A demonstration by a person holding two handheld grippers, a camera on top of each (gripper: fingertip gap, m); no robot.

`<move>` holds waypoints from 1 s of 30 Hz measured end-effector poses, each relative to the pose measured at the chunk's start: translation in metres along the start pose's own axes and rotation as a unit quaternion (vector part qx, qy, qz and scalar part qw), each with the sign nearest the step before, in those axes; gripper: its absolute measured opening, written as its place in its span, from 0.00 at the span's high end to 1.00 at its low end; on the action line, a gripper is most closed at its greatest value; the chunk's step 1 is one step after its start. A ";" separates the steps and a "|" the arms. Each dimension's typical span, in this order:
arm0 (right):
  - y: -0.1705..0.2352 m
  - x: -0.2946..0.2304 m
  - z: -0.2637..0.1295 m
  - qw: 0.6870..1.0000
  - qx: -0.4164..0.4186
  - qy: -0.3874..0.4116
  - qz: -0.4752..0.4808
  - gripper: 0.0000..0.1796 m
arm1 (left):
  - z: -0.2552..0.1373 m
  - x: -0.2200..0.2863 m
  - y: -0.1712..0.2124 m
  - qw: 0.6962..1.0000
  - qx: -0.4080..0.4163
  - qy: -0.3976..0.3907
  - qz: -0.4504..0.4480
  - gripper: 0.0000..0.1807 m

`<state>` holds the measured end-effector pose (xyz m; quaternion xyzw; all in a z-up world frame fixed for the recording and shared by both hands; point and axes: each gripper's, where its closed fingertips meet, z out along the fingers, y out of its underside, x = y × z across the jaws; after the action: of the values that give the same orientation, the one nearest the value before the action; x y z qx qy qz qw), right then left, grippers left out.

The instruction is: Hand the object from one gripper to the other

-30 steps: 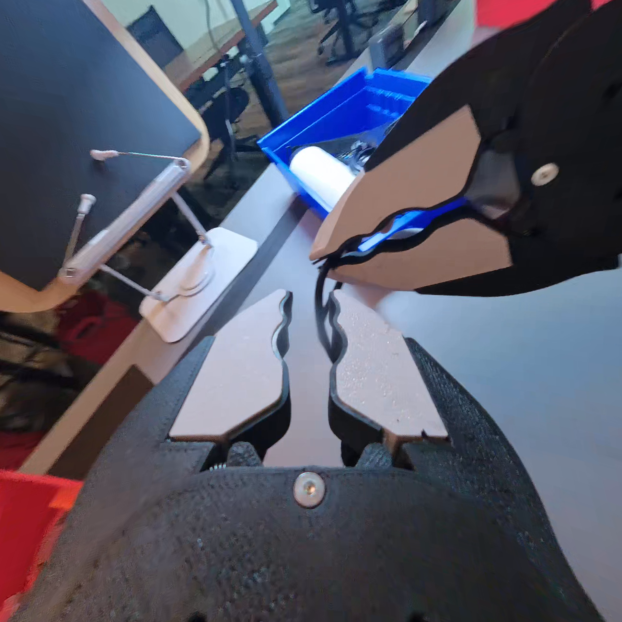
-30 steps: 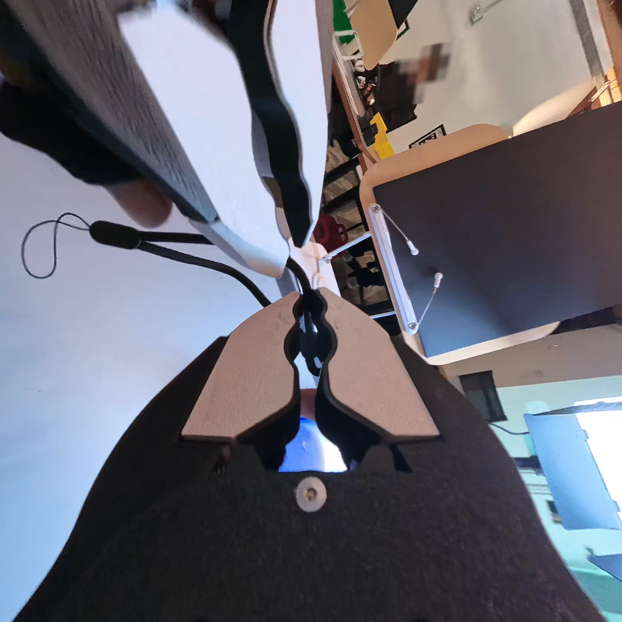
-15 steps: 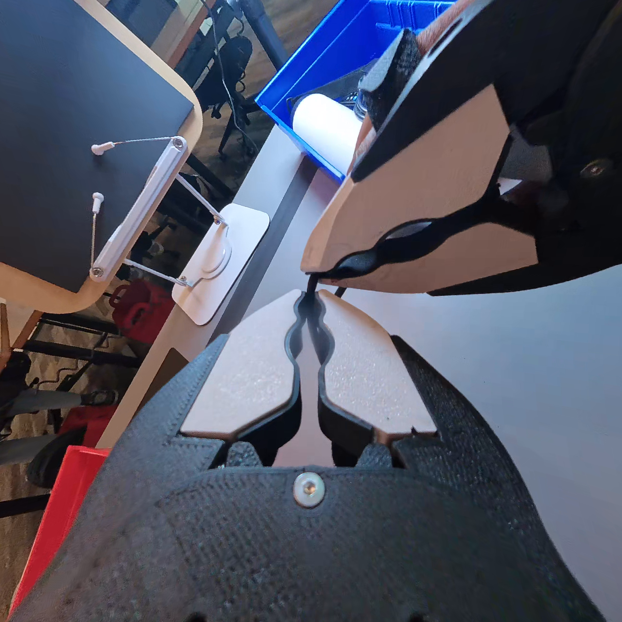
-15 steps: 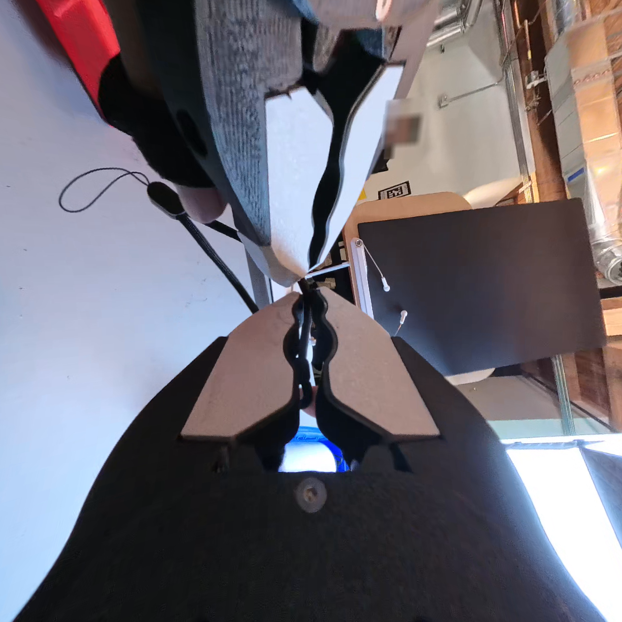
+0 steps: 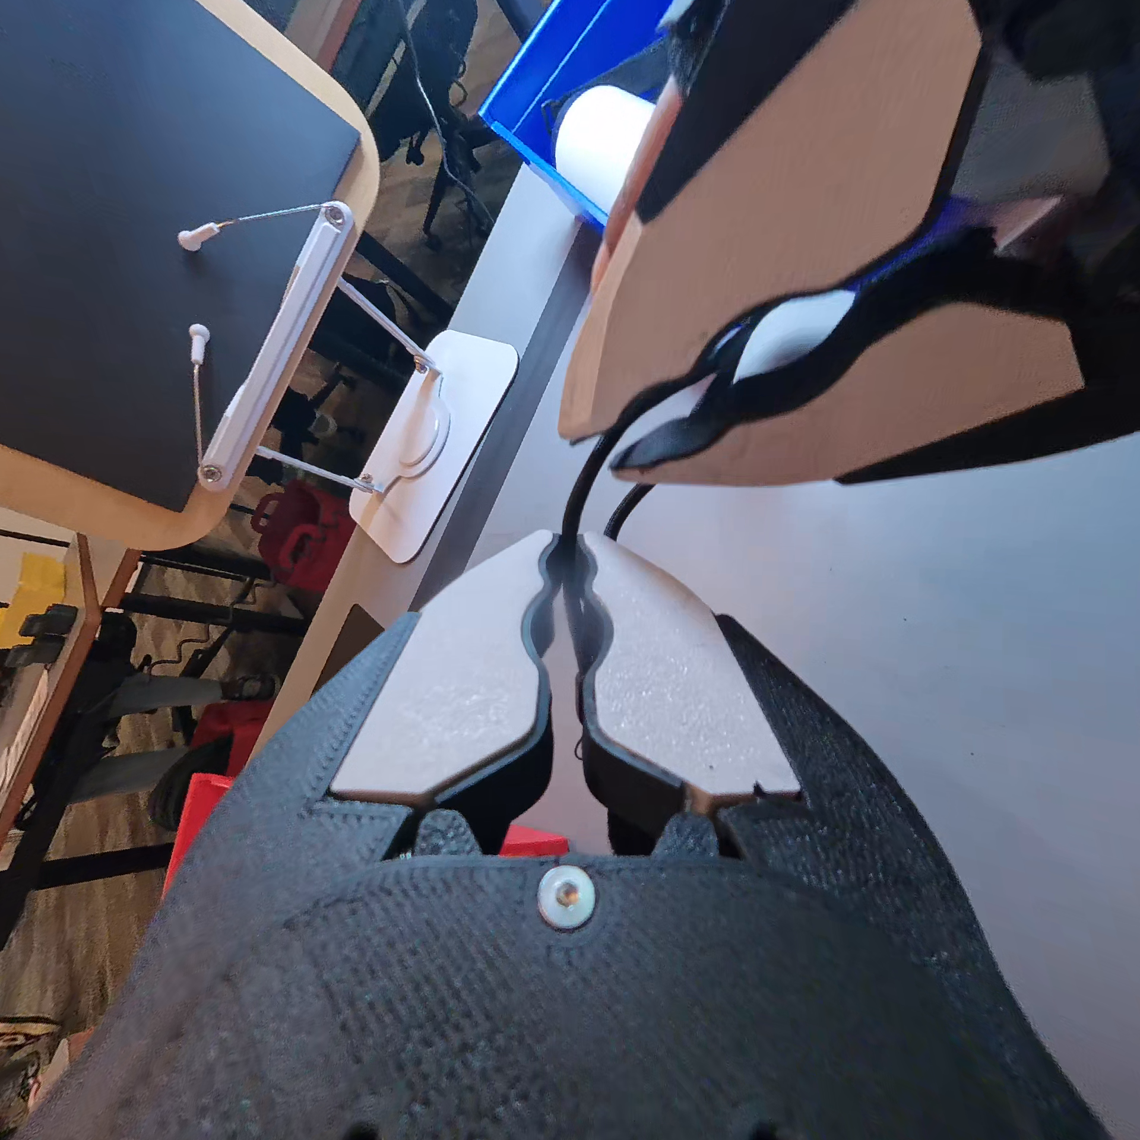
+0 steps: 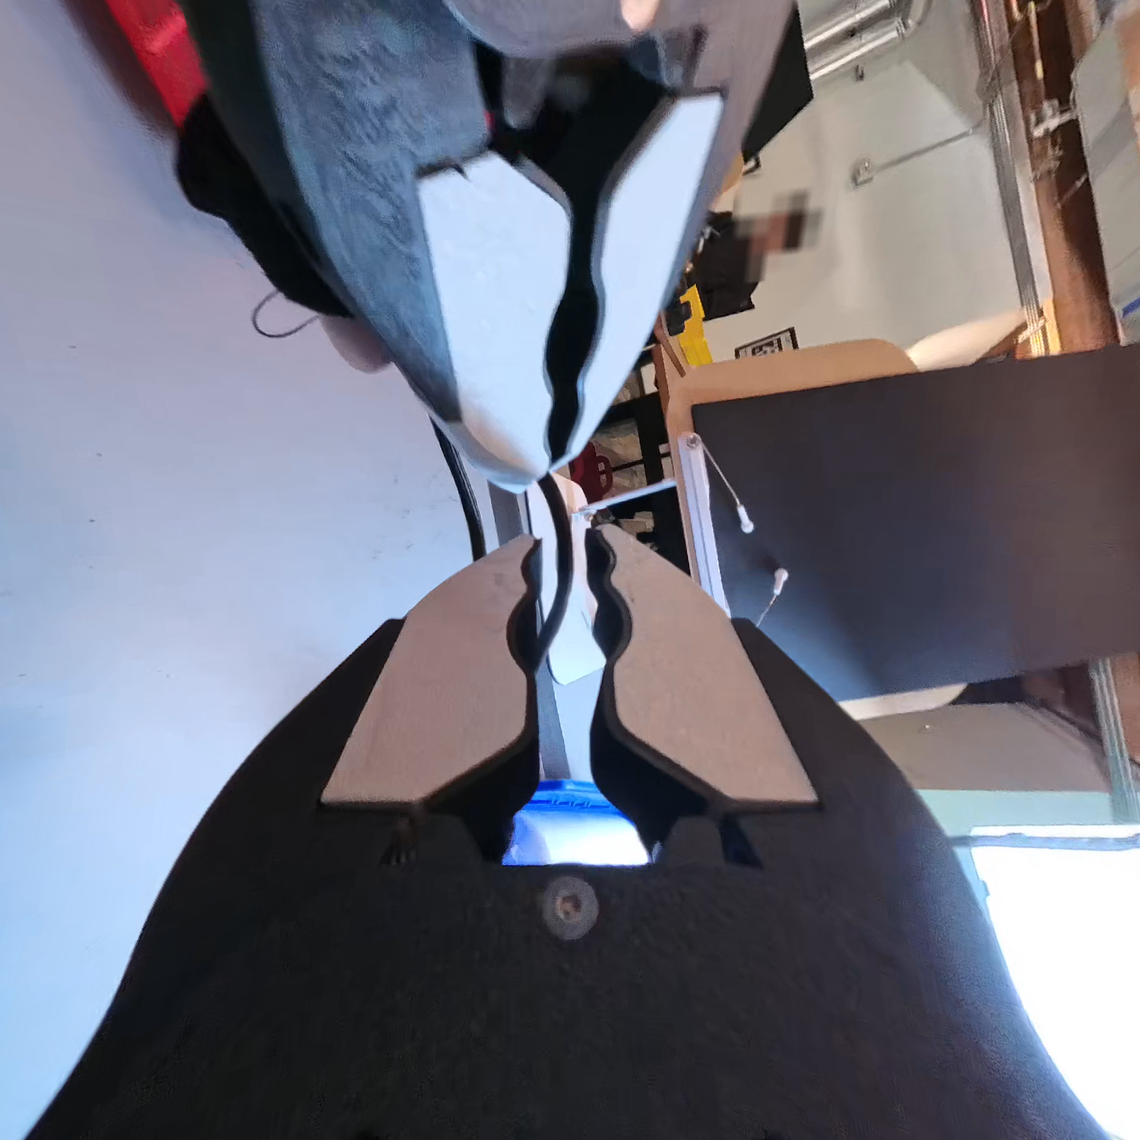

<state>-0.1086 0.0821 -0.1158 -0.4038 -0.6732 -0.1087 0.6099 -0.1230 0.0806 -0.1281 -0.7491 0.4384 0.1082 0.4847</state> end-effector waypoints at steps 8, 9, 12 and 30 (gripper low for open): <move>0.003 0.000 0.003 1.000 -0.007 0.010 -0.009 0.97 | 0.000 0.003 0.000 1.000 0.000 0.012 0.003 0.94; 0.004 0.003 0.002 1.000 -0.007 0.013 -0.002 0.98 | 0.000 0.002 0.003 1.000 -0.007 0.010 0.004 0.90; 0.008 0.007 0.000 1.000 -0.005 0.012 0.015 0.98 | 0.004 0.000 0.009 1.000 -0.013 0.007 0.011 0.90; 0.004 -0.002 0.003 1.000 -0.003 0.001 0.006 0.98 | 0.002 0.003 0.003 0.999 0.000 0.005 0.037 0.88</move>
<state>-0.1082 0.0860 -0.1202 -0.4096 -0.6698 -0.1072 0.6100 -0.1226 0.0803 -0.1327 -0.7327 0.4682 0.1221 0.4786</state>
